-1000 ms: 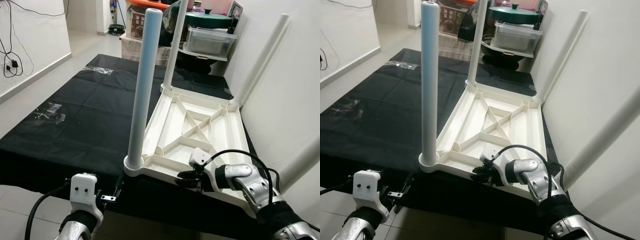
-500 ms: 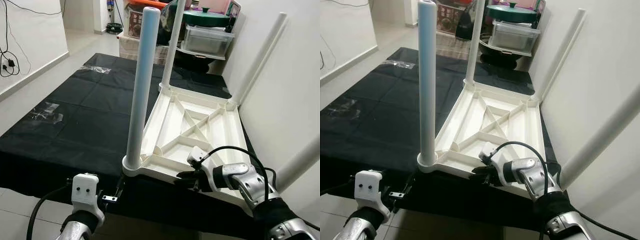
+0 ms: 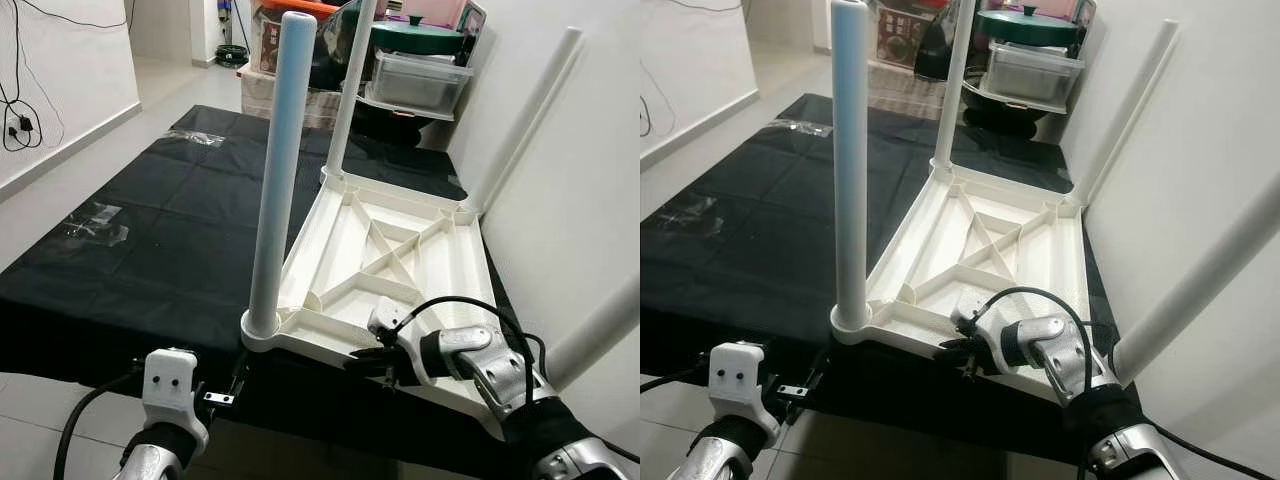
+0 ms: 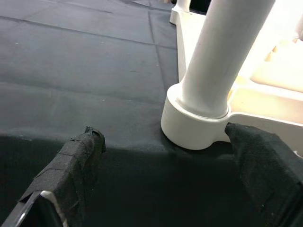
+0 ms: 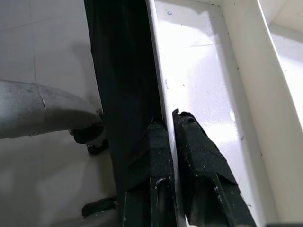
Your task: Building children table
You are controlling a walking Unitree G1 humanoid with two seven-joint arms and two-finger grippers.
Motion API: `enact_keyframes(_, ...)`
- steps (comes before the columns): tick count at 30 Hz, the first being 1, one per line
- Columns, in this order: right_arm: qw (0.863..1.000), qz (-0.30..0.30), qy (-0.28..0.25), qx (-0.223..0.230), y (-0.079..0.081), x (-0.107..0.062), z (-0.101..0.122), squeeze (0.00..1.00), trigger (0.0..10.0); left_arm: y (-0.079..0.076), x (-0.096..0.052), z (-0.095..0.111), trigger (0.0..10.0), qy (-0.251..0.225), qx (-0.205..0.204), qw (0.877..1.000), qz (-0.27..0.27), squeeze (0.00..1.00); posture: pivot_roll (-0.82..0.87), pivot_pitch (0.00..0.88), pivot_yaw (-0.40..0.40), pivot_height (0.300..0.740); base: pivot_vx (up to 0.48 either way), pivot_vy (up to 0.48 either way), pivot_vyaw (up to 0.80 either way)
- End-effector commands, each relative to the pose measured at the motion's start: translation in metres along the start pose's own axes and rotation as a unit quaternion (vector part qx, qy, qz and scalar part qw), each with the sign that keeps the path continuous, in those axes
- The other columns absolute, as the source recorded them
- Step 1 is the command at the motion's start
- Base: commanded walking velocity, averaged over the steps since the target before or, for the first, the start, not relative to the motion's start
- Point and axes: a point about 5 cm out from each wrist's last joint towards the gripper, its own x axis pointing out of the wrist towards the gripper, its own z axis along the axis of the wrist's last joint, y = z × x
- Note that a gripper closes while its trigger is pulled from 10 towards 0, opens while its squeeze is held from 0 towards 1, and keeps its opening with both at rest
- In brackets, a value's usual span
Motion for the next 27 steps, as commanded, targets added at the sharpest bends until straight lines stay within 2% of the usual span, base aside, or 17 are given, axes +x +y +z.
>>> enact_keyframes(1,1.000,-0.002,-0.015,-0.017,0.000,-0.002,0.005,0.00,0.0,0.002,0.000,-0.003,10.0,0.007,-0.014,1.000,0.009,0.00,0.11,0.000,-0.171,0.740,0.000,0.000,0.00)
enact_keyframes(9,0.998,0.009,-0.024,-0.063,0.002,0.000,0.012,0.00,0.0,0.003,0.000,0.001,10.0,-0.006,-0.013,1.000,0.010,0.00,0.12,0.000,-0.172,0.740,0.000,0.000,0.00)
enact_keyframes(21,0.996,0.021,-0.033,-0.085,0.003,0.001,0.016,0.00,0.0,0.004,0.000,0.002,10.0,-0.006,-0.022,1.000,0.012,0.00,0.13,0.000,-0.172,0.740,0.000,0.000,0.00)
enact_keyframes(27,0.992,0.040,-0.039,-0.115,0.009,0.001,0.018,0.00,0.0,0.003,0.001,0.002,10.0,-0.008,-0.024,1.000,0.010,0.00,0.12,0.000,-0.172,0.740,0.000,0.330,0.00)
